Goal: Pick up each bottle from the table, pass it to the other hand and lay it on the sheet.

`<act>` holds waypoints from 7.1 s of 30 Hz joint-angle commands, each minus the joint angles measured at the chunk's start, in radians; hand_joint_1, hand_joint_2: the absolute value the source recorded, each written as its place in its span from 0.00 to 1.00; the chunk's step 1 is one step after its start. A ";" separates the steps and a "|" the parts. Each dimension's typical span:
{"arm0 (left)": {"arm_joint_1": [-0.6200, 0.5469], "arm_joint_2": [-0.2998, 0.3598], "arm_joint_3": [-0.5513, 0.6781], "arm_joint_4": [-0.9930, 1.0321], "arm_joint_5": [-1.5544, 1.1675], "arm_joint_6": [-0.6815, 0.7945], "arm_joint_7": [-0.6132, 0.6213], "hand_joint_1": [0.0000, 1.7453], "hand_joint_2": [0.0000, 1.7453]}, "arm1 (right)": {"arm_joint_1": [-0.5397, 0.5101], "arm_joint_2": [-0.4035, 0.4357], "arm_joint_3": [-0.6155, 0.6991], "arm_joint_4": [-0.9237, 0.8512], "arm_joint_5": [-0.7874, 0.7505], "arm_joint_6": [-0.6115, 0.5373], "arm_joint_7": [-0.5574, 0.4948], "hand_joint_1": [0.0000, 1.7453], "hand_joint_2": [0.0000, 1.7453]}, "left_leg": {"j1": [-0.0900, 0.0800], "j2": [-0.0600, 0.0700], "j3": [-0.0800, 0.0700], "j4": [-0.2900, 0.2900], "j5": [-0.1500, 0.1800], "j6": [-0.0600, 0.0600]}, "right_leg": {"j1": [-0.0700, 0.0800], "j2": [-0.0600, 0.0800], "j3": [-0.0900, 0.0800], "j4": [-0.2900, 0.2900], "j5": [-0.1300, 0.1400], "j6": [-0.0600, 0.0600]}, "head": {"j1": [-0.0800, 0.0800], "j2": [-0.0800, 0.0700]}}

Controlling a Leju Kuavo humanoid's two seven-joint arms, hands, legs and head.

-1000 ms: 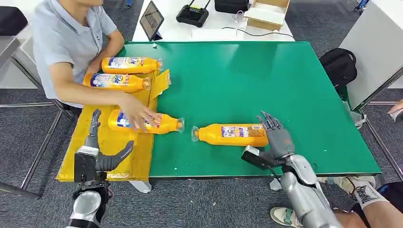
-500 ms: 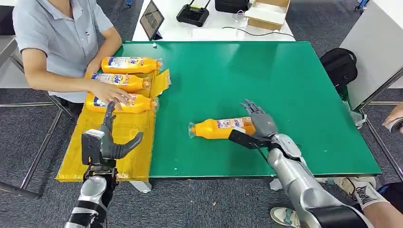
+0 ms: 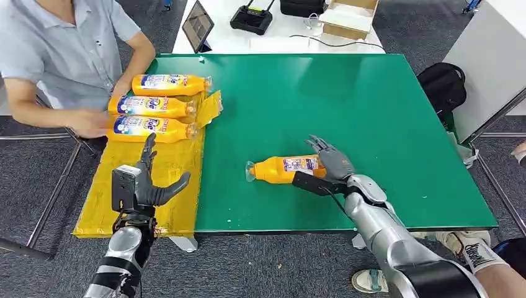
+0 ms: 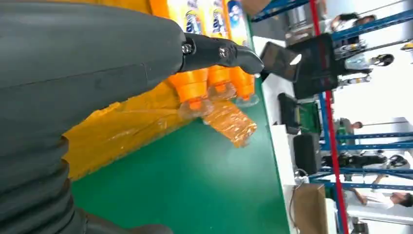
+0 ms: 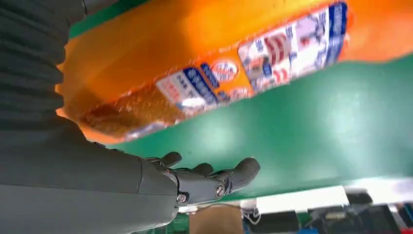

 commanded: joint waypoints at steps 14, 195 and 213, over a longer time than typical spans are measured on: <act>0.015 0.039 0.016 0.002 -0.002 -0.027 0.032 0.00 1.00 | -0.080 -0.026 0.161 0.091 0.117 0.038 0.163 0.03 1.00 | 0.000 0.001 0.005 0.000 -0.003 0.001 | 0.001 0.000 0.005 0.000 -0.002 -0.003 | 0.000 0.000; -0.035 -0.041 -0.033 0.107 -0.447 0.545 -0.049 1.00 1.00 | 0.279 0.250 0.496 -0.436 -0.642 -0.120 -0.336 0.00 0.00 | 0.001 0.000 0.003 -0.001 -0.002 0.000 | 0.002 -0.001 0.002 -0.001 -0.002 -0.003 | 0.000 0.000; -0.035 -0.041 -0.033 0.107 -0.447 0.545 -0.049 1.00 1.00 | 0.279 0.250 0.496 -0.436 -0.642 -0.120 -0.336 0.00 0.00 | 0.002 0.000 0.003 0.000 -0.002 0.001 | 0.002 -0.001 0.003 -0.001 -0.003 -0.004 | 0.000 0.000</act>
